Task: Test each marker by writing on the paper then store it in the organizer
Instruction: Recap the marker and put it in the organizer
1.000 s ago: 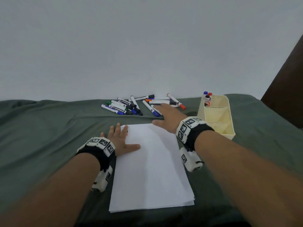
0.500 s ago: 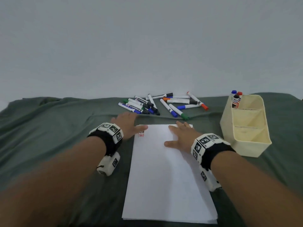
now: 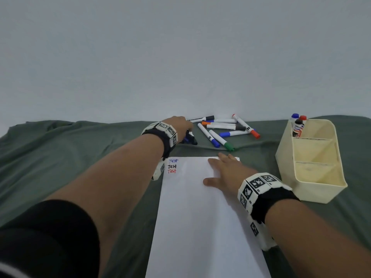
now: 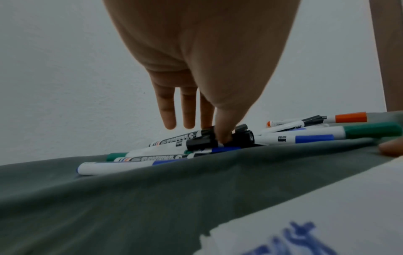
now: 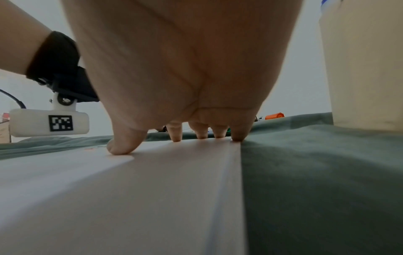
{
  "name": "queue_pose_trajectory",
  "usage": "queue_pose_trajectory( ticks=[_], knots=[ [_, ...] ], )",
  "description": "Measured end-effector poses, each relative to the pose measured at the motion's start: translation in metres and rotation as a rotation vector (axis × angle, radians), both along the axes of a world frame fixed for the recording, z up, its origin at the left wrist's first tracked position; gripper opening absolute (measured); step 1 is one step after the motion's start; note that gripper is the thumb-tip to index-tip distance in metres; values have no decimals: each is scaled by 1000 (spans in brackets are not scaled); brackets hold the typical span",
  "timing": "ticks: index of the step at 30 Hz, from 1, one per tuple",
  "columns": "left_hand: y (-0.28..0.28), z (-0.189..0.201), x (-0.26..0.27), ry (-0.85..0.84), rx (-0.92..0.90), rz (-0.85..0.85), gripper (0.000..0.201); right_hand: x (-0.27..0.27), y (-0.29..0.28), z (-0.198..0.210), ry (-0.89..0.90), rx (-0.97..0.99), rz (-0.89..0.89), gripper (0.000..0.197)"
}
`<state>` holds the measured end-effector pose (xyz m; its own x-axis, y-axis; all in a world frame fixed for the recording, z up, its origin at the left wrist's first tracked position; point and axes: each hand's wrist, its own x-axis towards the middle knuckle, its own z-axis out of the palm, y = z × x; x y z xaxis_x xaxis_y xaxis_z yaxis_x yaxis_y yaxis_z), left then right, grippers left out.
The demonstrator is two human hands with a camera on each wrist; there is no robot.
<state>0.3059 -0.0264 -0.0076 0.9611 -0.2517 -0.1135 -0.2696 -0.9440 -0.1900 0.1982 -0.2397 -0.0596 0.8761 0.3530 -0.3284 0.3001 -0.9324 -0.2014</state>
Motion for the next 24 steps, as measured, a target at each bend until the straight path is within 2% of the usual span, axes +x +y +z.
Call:
queue_pose_trajectory(
  ticks=[4, 8, 12, 17, 22, 24],
  knots=[
    [4, -1, -2, -72, 39, -30, 25, -1, 1, 3, 17, -11, -10, 82],
    [15, 3, -17, -196, -35, -69, 19, -3, 2, 6, 25, -9, -20, 80],
    [33, 10, -48, -325, -300, -117, 17, -3, 2, 13, -19, 13, -41, 80],
    [39, 16, -102, -425, -619, -171, 18, -9, 1, 22, -213, 144, -51, 64],
    [25, 13, -149, -333, -879, -173, 22, -14, 0, 27, -402, 270, -4, 82],
    [17, 9, -160, -252, -991, -180, 23, -15, 0, 29, -415, 269, 48, 73]
  ],
)
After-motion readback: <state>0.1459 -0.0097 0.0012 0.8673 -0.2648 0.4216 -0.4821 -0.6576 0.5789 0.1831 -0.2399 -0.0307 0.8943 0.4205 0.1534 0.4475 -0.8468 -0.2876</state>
